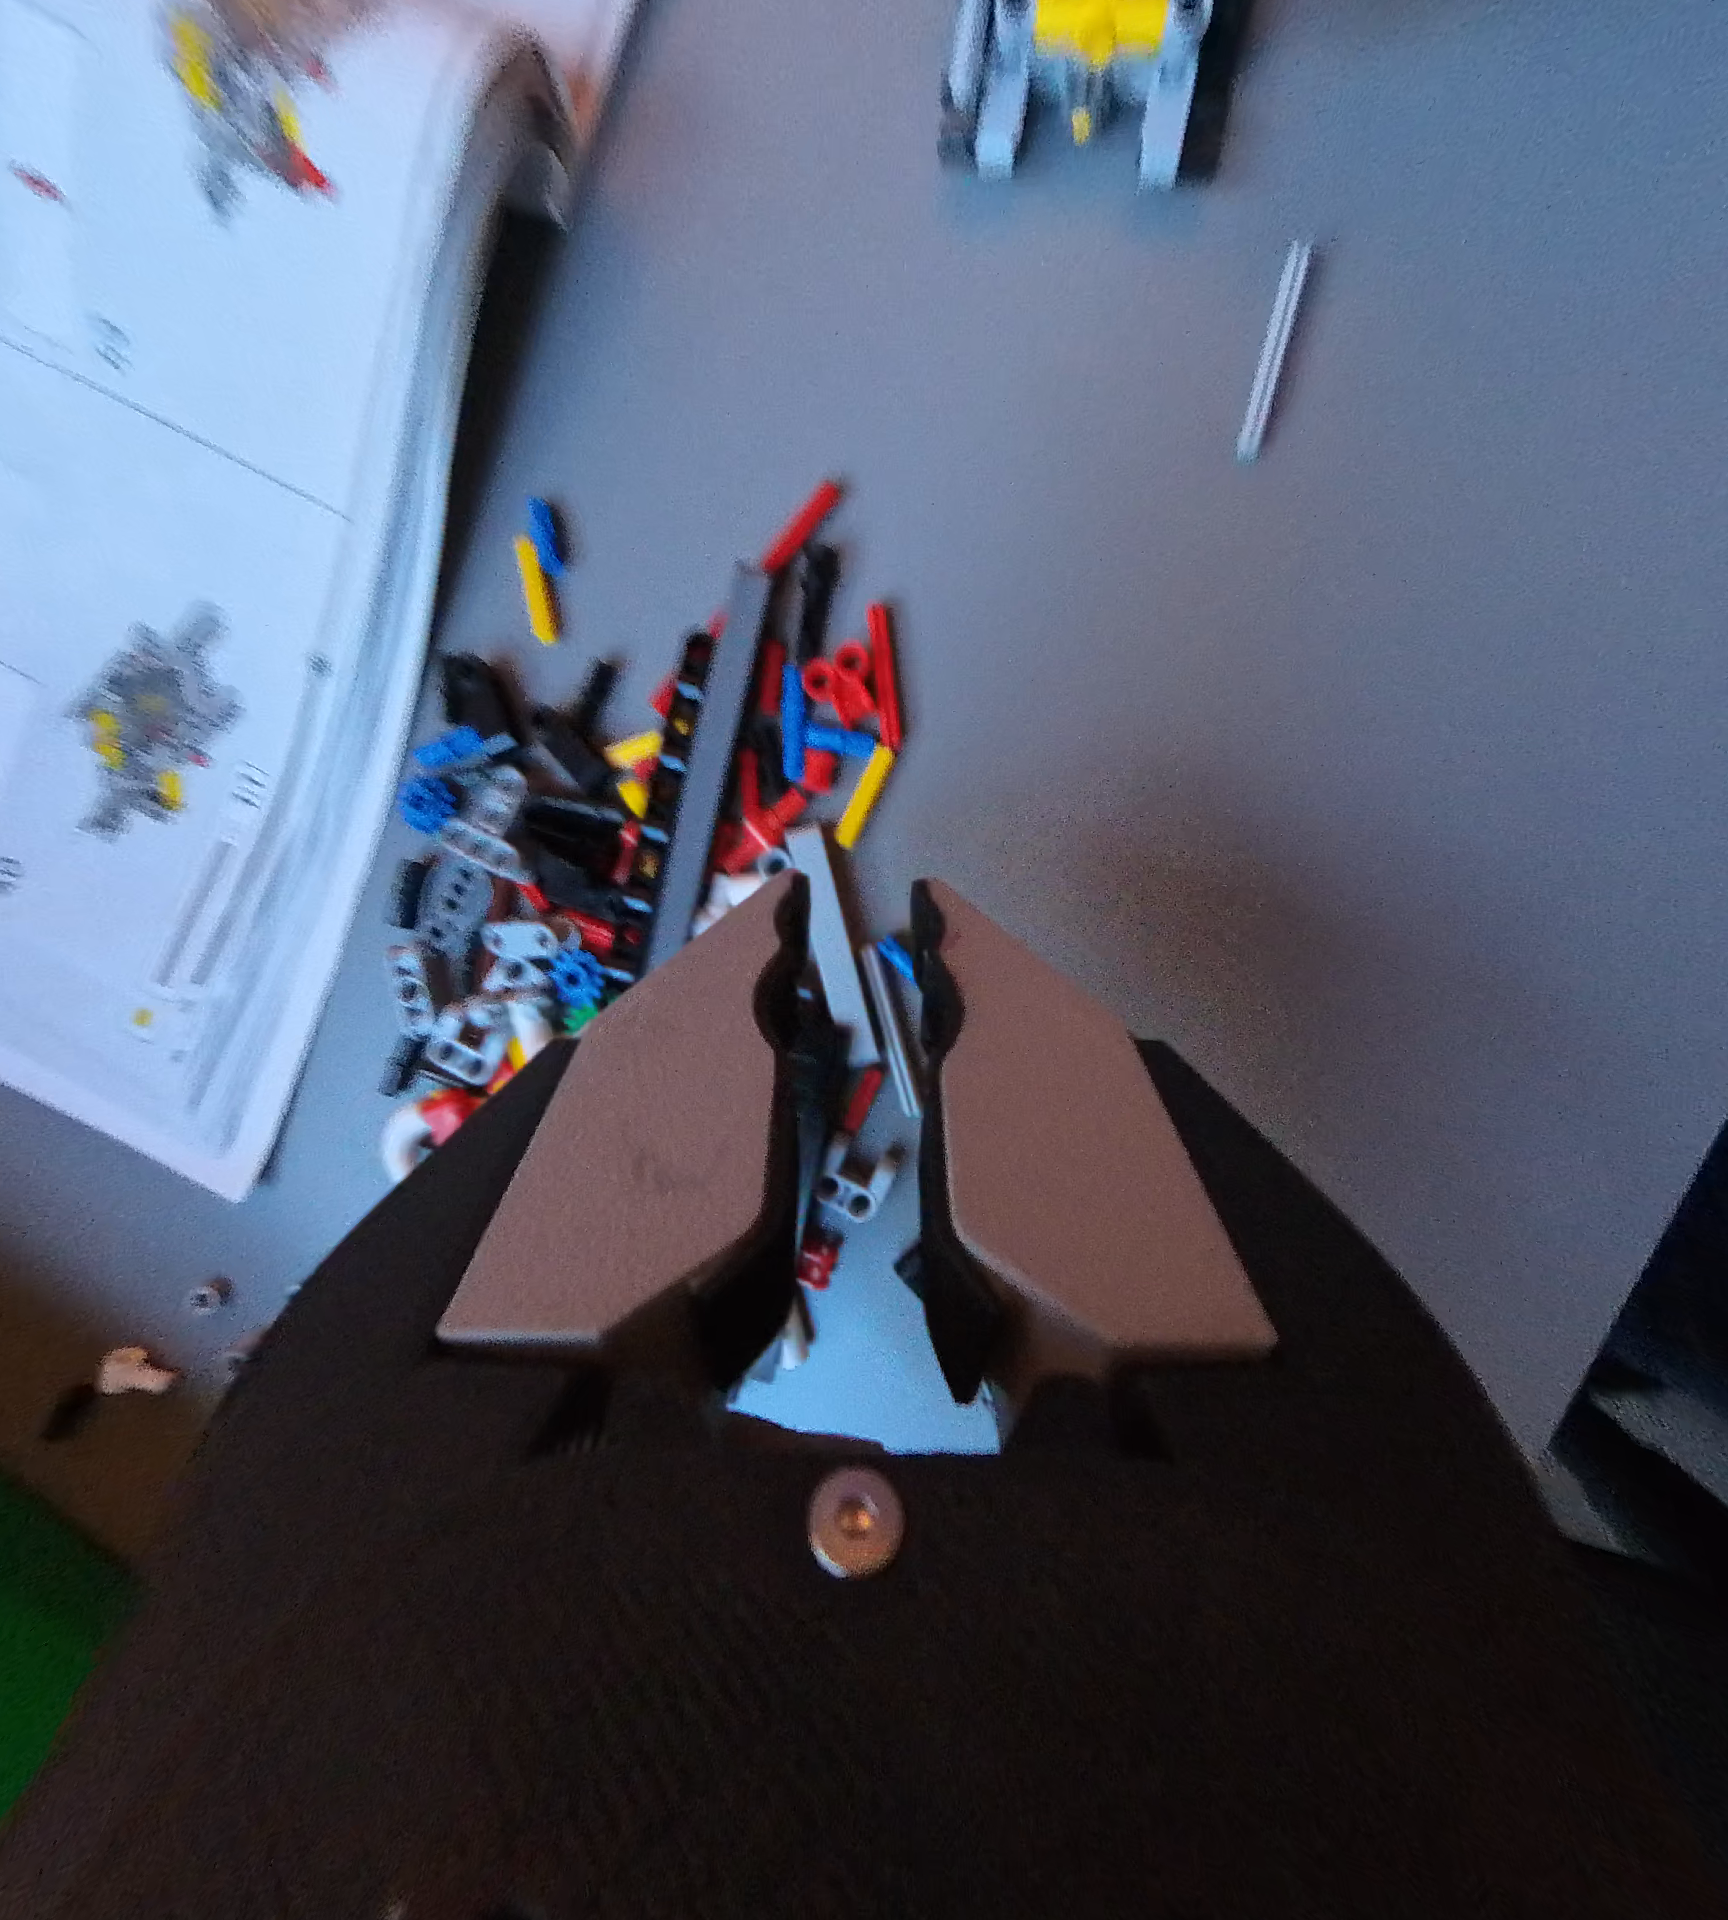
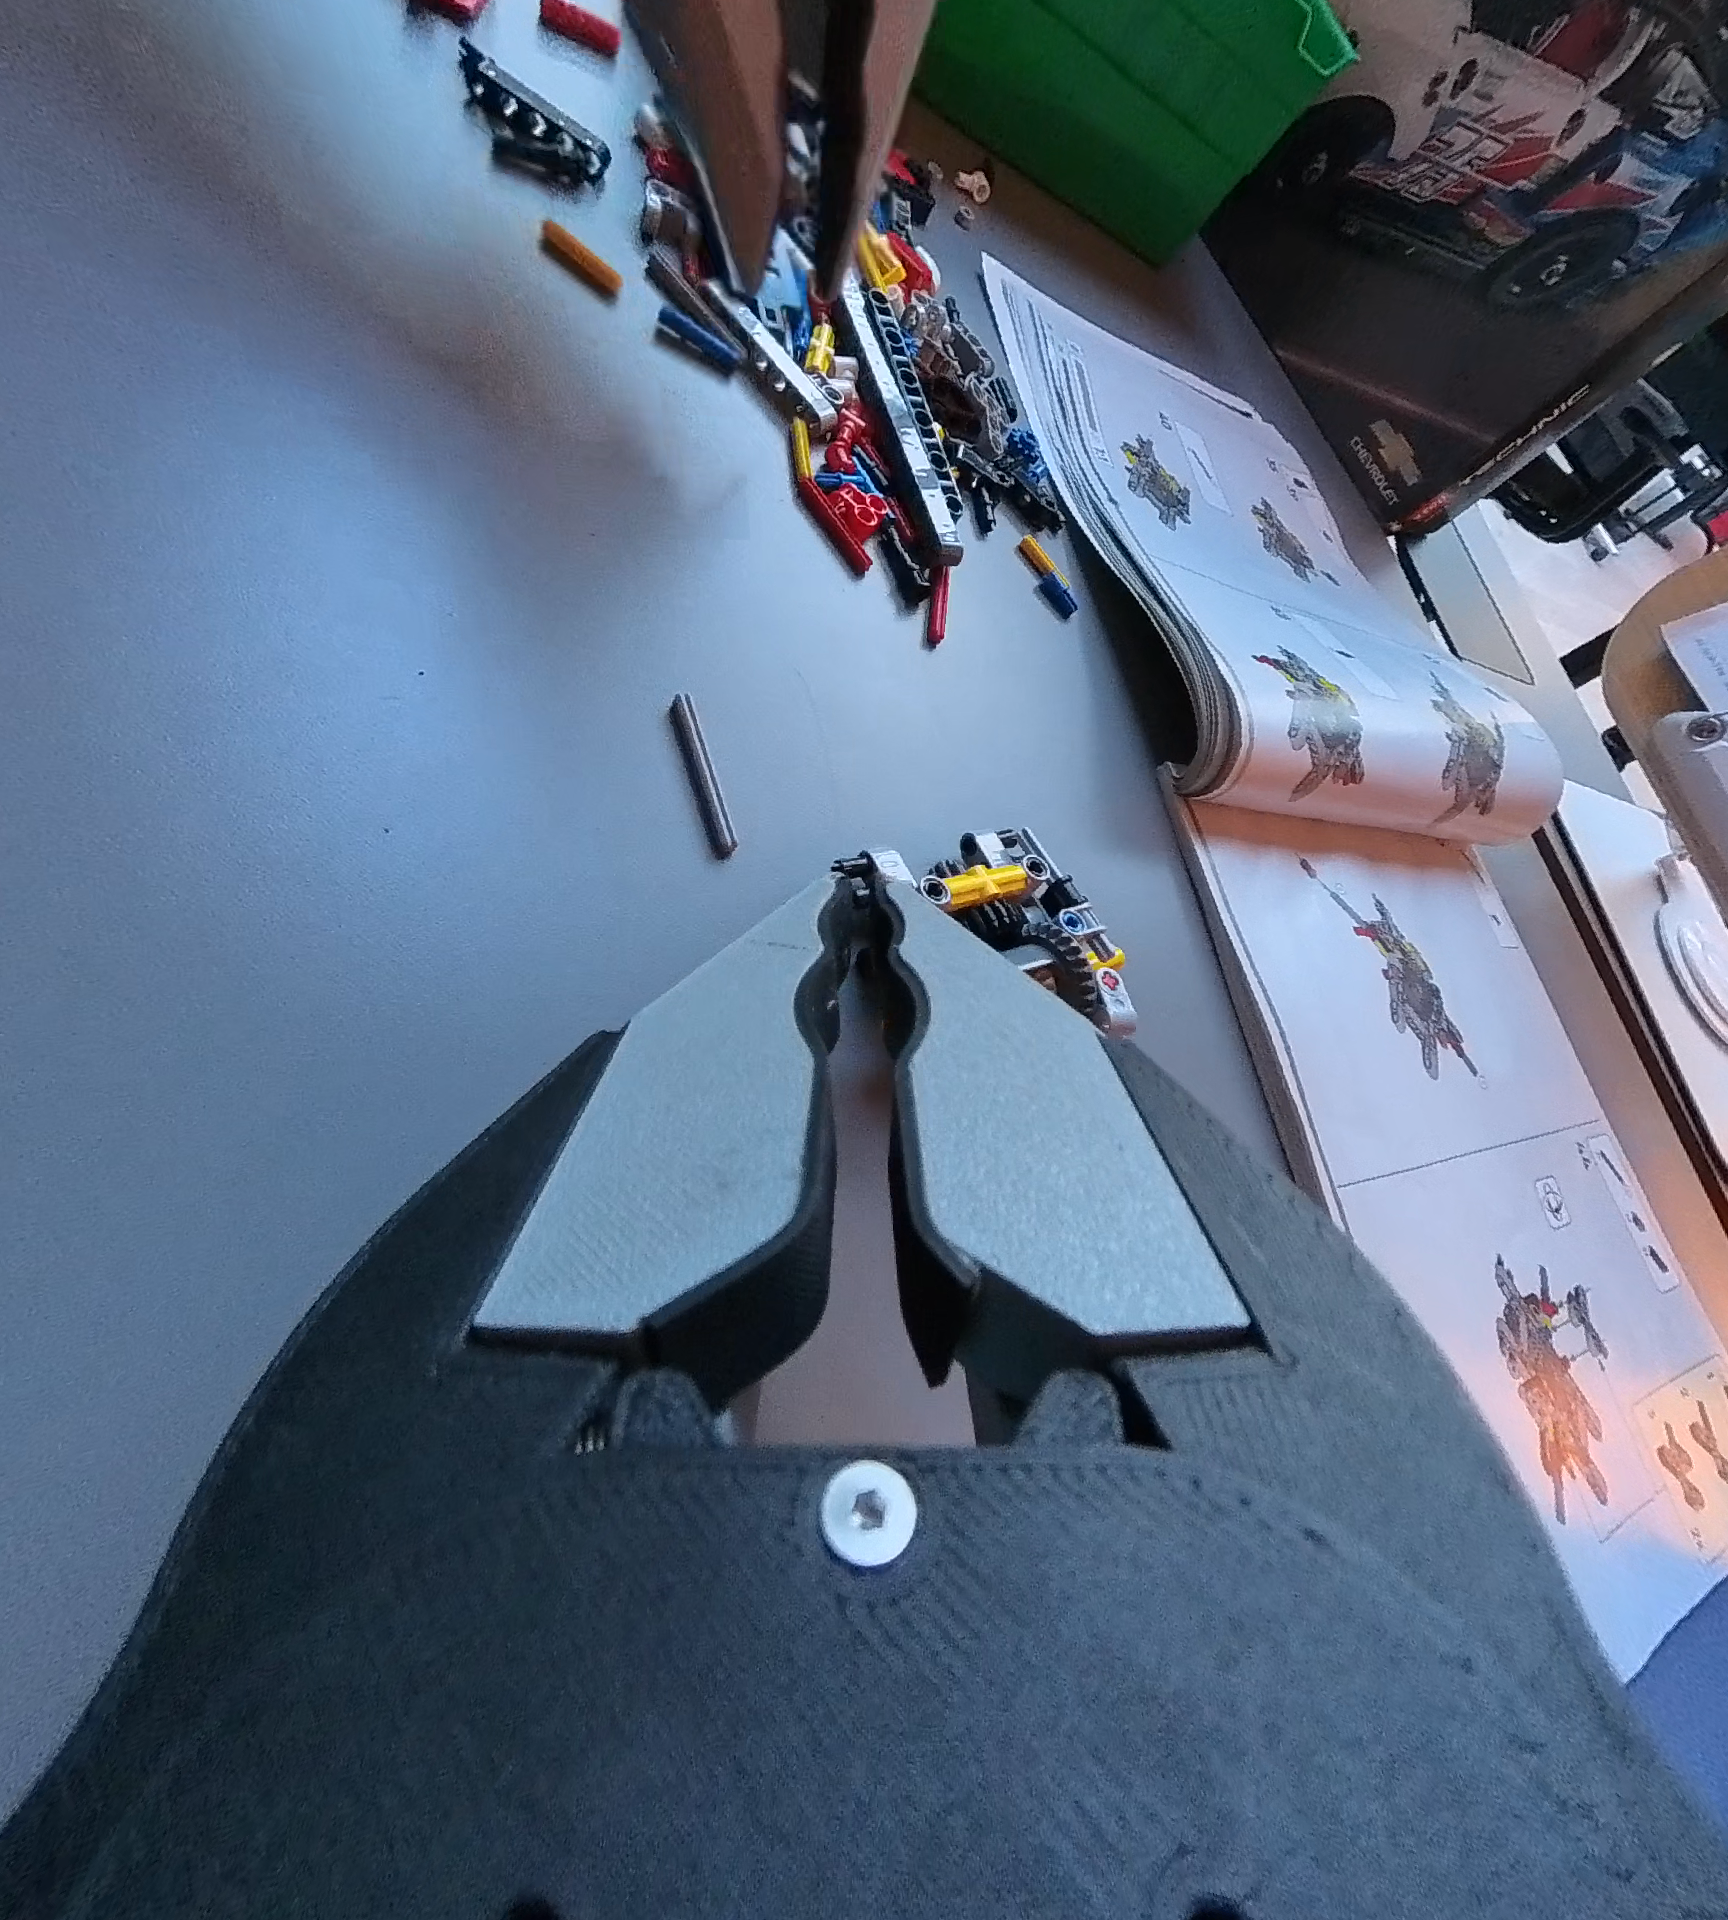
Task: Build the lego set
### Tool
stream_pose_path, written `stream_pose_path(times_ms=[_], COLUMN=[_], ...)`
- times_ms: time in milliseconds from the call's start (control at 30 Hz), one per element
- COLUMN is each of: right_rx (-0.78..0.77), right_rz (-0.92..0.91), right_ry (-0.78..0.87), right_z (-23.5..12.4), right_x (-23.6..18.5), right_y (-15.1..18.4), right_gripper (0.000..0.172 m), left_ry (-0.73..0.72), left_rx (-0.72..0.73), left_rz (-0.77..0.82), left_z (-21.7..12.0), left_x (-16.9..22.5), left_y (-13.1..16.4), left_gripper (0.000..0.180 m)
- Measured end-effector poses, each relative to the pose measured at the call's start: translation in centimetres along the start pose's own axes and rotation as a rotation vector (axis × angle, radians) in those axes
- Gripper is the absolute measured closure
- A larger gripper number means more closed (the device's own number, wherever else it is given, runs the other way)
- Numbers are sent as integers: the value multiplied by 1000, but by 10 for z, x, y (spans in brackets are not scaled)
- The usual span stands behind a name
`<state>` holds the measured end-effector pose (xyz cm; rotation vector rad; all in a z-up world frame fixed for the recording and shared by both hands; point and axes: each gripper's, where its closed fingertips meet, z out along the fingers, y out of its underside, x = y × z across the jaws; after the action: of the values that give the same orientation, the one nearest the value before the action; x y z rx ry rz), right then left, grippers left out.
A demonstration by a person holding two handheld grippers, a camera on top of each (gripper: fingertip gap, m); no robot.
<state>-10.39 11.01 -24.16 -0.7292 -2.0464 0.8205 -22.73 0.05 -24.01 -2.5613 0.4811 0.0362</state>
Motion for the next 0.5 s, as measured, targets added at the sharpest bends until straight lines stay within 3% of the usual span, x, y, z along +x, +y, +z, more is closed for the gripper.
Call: stream_pose_path(times_ms=[167,367,500], right_rx=[-3,-27,-30], right_rz=[17,27,23], right_ry=[12,7,14], right_z=[-1,-1,-1], right_x=[4,4,5], right_y=[2,8,8], right_gripper=[172,169,169], left_ry=[-1,102,144], left_rx=[122,128,173], left_rz=[43,149,155], left_z=[-2,65,83], left_x=[5,45,54], left_y=[-56,-92,-109], left_gripper=[164,163,163])
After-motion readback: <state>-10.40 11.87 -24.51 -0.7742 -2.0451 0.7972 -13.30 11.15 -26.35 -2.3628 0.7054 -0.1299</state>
